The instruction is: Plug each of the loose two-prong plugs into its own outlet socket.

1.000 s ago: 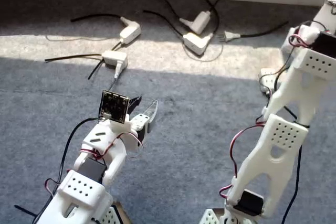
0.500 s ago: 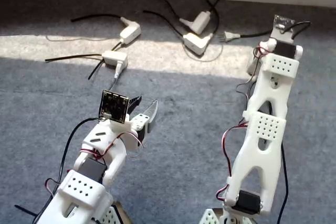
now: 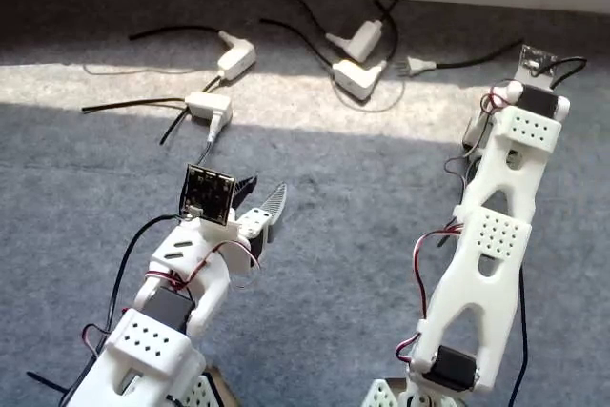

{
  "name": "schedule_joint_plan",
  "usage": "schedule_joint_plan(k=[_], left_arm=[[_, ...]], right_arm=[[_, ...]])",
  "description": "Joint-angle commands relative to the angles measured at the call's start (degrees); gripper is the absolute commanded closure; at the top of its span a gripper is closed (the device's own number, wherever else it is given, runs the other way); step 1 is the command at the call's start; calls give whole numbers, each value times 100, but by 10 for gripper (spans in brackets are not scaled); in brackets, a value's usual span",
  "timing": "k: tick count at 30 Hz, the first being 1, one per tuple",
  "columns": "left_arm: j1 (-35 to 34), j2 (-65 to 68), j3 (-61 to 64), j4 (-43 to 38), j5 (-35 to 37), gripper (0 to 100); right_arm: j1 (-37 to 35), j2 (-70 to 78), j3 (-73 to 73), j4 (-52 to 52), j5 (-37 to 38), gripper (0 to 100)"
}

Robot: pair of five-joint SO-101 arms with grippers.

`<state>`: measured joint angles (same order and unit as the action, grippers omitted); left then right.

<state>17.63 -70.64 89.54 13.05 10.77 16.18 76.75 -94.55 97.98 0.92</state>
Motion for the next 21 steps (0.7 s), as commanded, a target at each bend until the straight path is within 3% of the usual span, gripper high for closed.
schedule_joint_plan(k=[1, 7, 17, 21], left_arm=[[40, -84, -31, -114, -18, 835], [13, -84, -57, -114, -18, 835], [-207, -110, -171, -88, 9, 837], [-215, -92, -180, -88, 9, 838]], right_arm=[[-295, -1024, -611, 242, -352, 972], [-532, -1578, -593, 330, -2075, 972], [-1657, -1675, -593, 347, -2207, 972], [-1895, -2193, -593, 347, -2813, 972]])
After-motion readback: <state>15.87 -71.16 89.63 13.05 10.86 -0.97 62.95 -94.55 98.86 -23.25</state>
